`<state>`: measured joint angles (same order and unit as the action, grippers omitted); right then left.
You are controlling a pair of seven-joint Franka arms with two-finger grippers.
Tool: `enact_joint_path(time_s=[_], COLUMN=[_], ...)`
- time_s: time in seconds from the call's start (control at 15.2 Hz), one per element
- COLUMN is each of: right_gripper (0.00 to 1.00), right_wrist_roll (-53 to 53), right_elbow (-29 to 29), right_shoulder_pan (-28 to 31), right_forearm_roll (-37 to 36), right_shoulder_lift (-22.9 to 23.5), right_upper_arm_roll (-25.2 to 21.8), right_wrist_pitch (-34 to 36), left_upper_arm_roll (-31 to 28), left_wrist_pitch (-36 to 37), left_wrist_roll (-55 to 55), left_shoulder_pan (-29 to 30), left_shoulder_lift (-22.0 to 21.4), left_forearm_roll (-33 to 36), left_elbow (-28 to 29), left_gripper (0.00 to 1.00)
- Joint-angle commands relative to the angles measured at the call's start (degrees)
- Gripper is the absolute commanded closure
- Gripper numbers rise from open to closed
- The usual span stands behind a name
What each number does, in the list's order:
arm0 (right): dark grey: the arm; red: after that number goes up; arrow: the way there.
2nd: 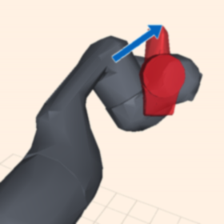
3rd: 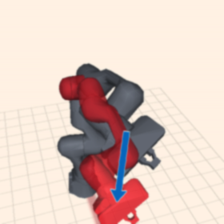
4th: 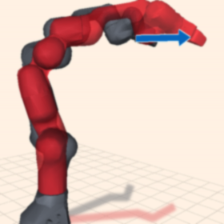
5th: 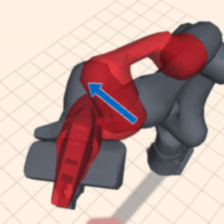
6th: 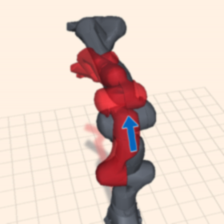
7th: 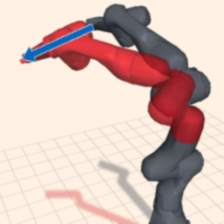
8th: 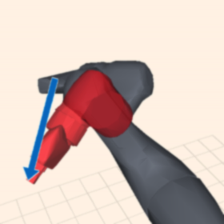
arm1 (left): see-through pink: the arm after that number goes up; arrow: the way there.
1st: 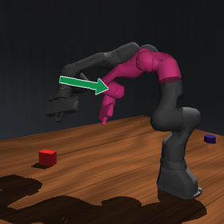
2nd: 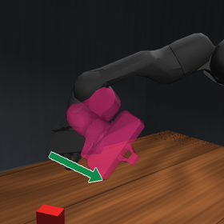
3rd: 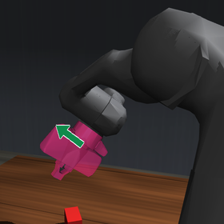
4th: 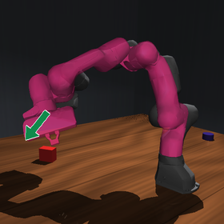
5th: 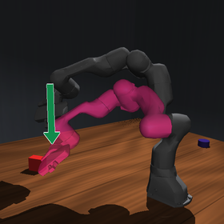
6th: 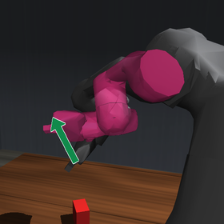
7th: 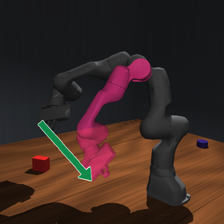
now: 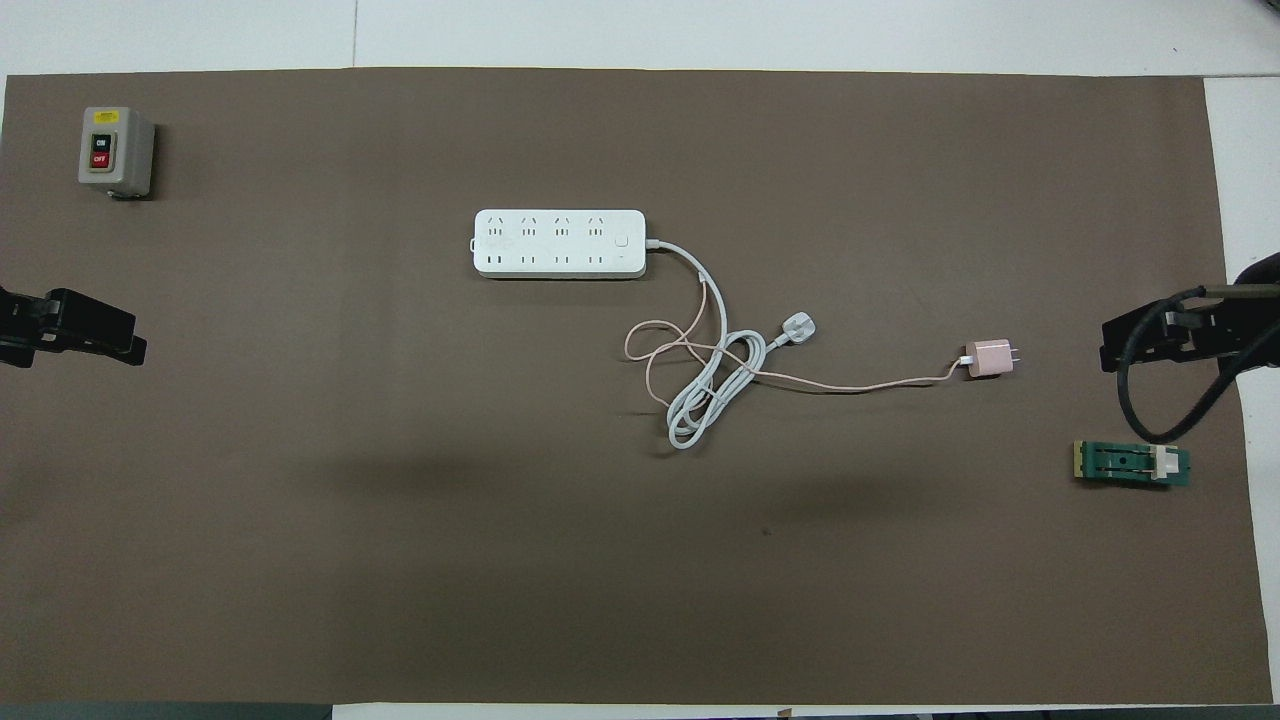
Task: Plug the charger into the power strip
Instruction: 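Move the right gripper over the pink charger while the left gripper advances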
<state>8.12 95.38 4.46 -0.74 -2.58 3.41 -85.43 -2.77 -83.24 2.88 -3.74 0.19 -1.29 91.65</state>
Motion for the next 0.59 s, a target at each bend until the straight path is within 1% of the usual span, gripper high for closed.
enact_joint_path(time_s=[0.0,0.2,0.39,0.53], right_gripper=[0.02,0.03,0.04,0.06], right_wrist_roll=[11.53,20.15,26.49,30.61], right_elbow=[2.27,2.88,3.15,4.9], right_shoulder_pan=[1.34,3.44,6.25,8.1], right_forearm_roll=[3.46,5.21,6.8,9.16], right_shoulder_lift=[-0.23,1.96,5.73,7.41], right_upper_arm_roll=[0.2,0.2,0.11,0.11], right_wrist_pitch=[-3.77,-5.54,-7.73,-10.62], left_upper_arm_roll=[0.49,0.75,0.66,0.84], left_wrist_pitch=[-0.87,-0.7,-1.05,-1.14], left_wrist_roll=[0.54,1.15,0.46,0.98], left_shoulder_pan=[0.75,-1.0,-1.27,-1.27], left_shoulder_lift=[-0.98,-0.89,-1.07,-1.24], left_forearm_roll=[0.32,0.41,0.58,0.41], left_elbow=[0.99,0.9,0.73,1.08], left_gripper=[0.0,0.0,0.0,0.0])
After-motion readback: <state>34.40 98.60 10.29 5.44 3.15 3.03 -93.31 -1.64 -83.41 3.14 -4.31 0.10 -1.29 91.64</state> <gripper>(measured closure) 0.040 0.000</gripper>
